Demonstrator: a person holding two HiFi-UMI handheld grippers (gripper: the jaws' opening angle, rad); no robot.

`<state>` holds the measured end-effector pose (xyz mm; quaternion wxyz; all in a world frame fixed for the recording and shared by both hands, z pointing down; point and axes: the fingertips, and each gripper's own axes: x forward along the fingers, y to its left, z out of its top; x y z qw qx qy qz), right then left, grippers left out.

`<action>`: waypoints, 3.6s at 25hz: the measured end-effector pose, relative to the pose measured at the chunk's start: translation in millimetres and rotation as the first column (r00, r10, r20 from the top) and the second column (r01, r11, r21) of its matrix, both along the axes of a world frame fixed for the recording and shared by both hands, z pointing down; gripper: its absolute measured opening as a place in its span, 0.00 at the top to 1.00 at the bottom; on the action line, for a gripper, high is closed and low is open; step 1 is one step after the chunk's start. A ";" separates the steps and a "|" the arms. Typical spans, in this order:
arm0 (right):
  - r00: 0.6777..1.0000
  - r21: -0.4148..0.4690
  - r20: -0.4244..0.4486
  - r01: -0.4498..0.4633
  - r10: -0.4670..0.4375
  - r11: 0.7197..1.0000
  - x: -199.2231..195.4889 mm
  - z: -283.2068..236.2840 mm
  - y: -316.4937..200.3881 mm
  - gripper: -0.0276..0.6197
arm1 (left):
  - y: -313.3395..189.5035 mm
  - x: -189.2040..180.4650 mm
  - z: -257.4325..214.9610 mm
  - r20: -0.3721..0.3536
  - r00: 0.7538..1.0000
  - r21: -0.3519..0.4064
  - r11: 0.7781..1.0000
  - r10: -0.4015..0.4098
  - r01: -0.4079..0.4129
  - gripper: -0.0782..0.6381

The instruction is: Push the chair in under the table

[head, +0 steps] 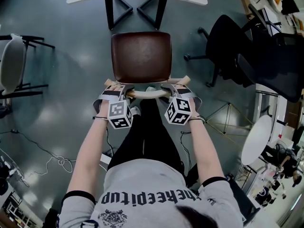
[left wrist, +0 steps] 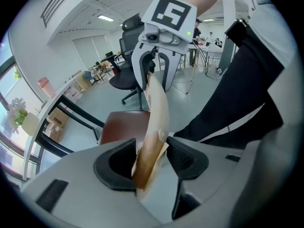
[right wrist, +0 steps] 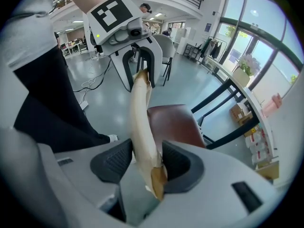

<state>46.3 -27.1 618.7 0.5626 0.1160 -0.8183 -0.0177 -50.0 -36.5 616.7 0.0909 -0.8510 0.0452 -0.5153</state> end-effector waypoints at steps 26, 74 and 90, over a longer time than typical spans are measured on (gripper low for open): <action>1.000 0.019 0.007 0.030 -0.030 0.999 10.5 0.1 -106.9 0.64 | -104.9 10.2 0.0 0.021 0.999 -0.025 0.999 -0.040 0.041 0.59; 0.996 0.106 0.021 0.079 -0.082 0.991 4.8 -1.0 -222.3 0.64 | -217.3 4.3 1.3 0.032 0.993 -0.006 0.993 -0.116 0.116 0.58; 0.994 0.098 0.040 0.094 -0.098 0.991 4.0 0.1 -228.8 0.63 | -223.0 3.8 3.0 0.035 0.993 -0.008 0.994 -0.110 0.110 0.58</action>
